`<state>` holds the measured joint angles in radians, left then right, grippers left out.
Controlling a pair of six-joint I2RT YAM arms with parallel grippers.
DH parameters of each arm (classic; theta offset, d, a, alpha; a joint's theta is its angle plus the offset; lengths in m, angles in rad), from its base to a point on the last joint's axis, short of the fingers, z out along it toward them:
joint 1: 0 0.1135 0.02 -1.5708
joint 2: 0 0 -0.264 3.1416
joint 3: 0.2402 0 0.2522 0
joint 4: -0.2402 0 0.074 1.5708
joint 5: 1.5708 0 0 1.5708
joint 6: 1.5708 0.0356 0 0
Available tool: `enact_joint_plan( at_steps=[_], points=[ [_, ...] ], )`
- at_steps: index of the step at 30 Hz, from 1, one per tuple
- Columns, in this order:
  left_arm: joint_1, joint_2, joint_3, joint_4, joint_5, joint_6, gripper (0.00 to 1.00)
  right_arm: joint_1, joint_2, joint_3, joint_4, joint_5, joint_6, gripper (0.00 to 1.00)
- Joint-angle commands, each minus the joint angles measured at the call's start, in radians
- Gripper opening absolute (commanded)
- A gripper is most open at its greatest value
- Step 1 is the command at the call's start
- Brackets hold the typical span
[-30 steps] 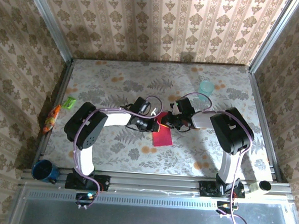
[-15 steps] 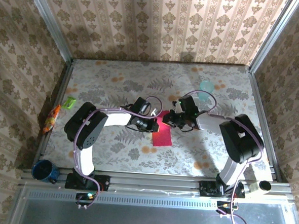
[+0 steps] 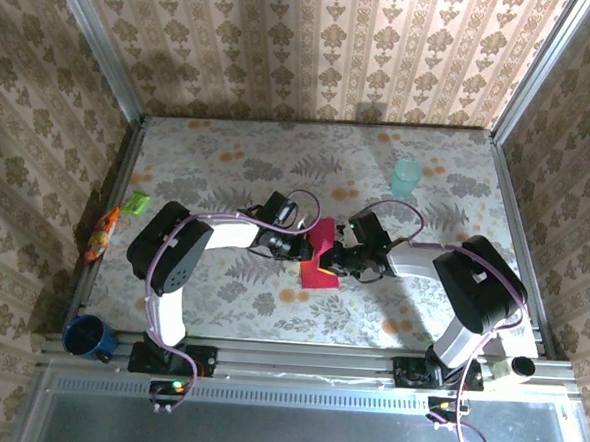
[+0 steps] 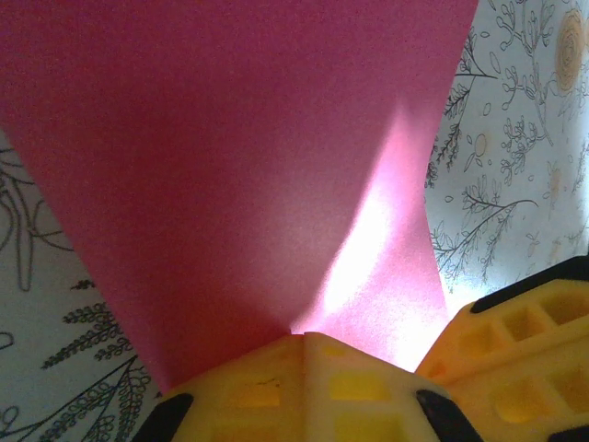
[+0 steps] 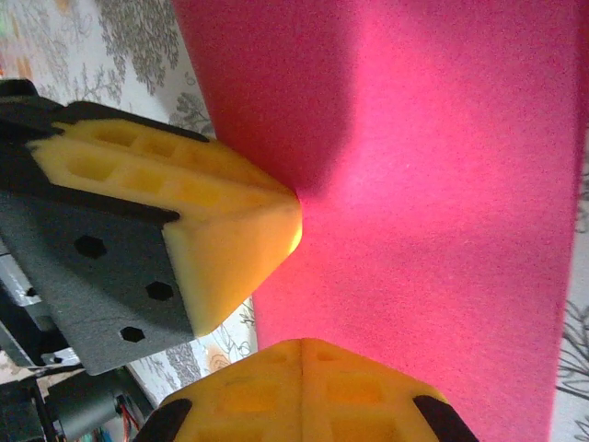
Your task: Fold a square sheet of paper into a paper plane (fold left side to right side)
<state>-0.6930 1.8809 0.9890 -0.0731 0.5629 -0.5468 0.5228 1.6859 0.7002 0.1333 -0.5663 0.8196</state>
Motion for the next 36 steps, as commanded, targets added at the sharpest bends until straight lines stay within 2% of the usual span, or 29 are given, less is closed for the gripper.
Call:
enact_joint_plan(
  at_steps=[1, 6, 12, 18, 36],
  points=[
    [0.007, 0.003, 0.011, -0.045, 0.000, 0.011, 0.00, 0.009, 0.038, 0.009, 0.012, -0.024, 0.010, 0.00],
    [0.027, -0.024, 0.023, -0.026, 0.025, 0.003, 0.00, 0.009, 0.068, -0.001, -0.044, 0.025, -0.028, 0.00],
    [0.084, -0.056, -0.006, 0.107, 0.090, -0.025, 0.00, 0.009, 0.070, -0.019, -0.116, 0.099, -0.075, 0.00],
    [0.068, -0.044, 0.011, 0.121, 0.168, 0.023, 0.00, 0.009, 0.079, -0.031, -0.133, 0.136, -0.094, 0.00],
    [0.064, 0.026, -0.032, 0.124, 0.116, 0.061, 0.00, 0.009, 0.090, -0.019, -0.214, 0.193, -0.138, 0.00]
  ],
)
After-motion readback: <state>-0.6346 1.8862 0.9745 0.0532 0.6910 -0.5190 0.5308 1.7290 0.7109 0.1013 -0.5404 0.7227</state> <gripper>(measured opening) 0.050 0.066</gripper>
